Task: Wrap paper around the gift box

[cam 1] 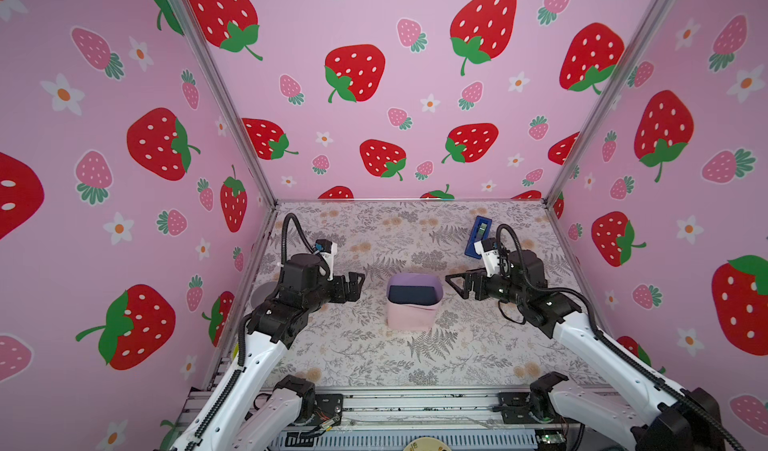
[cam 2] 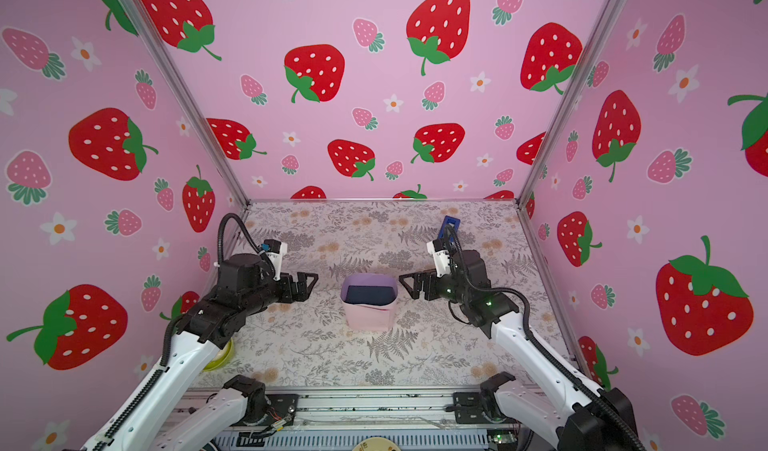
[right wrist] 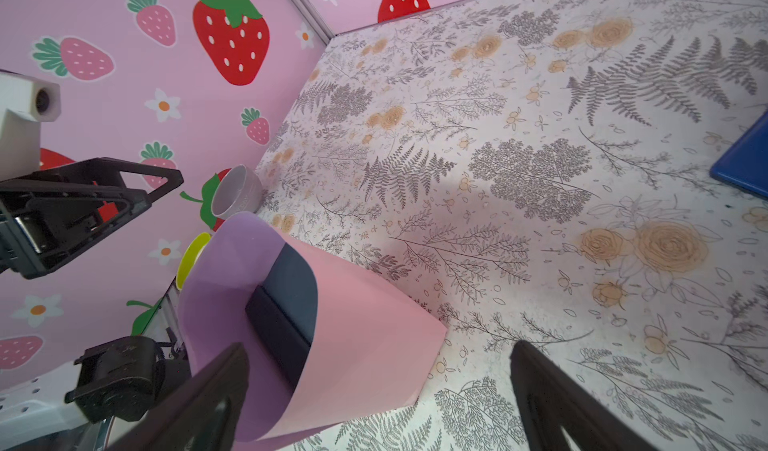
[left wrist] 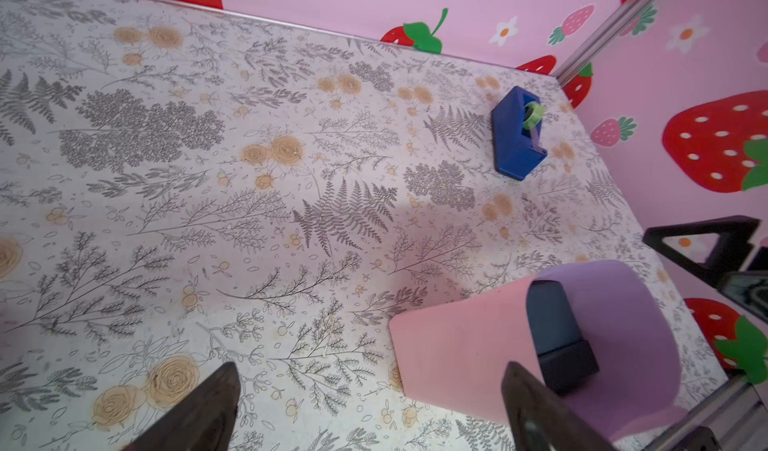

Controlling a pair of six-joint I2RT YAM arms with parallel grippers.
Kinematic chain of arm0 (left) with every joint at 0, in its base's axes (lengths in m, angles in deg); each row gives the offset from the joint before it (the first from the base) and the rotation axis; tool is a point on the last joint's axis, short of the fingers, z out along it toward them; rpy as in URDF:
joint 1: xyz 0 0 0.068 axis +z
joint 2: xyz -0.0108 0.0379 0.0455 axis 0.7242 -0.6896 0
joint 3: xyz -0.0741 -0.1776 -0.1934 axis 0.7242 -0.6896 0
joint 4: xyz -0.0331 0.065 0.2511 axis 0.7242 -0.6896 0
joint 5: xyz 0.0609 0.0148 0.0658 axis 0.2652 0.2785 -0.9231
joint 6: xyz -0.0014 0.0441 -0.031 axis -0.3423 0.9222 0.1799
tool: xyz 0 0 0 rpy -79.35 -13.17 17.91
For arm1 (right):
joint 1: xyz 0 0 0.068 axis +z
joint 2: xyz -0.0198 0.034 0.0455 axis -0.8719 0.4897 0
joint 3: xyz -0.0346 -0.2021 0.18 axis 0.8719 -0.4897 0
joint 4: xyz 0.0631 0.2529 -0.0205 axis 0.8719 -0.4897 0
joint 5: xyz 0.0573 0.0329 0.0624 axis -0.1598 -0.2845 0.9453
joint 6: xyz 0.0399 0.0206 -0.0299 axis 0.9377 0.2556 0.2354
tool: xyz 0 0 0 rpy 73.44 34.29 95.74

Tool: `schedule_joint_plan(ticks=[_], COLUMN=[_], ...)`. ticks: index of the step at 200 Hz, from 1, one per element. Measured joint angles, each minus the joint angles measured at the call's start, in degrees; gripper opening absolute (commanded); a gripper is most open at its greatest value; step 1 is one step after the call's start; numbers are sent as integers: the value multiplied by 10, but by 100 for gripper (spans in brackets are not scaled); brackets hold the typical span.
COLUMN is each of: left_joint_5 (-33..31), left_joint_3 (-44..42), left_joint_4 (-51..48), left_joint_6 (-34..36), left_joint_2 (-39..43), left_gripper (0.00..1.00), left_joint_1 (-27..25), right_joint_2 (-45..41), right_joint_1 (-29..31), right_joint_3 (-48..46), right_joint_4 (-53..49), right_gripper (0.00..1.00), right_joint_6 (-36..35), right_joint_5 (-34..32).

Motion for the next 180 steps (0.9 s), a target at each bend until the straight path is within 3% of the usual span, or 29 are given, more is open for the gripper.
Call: schedule_joint_plan(ticks=[34,51,104,138,180], left_joint_5=[53,64,21,11,12], left_joint_3=[-67,-111,-241,-270,-282], left_joint_4=[59,98,185,231,283], left_joint_6=[-21,-25,-18,-17,-14], left_joint_2=[40,64,165,151,86], left_gripper=[92,92,94,96,95], left_joint_1=[-11,-43,-152,-174,-191], right_joint_2=[-74,-98,-89,-49,-64], right_joint_1=[43,79,181,207,217], right_joint_3=[-88,-136,-238,-267,-283], right_joint_4=[79,137,286,365,396], right_gripper=[95,95,97,96,96], right_joint_6=[-4,-4,-32,-48,-68], right_joint_5=[-20,-41,-121,-143,-155])
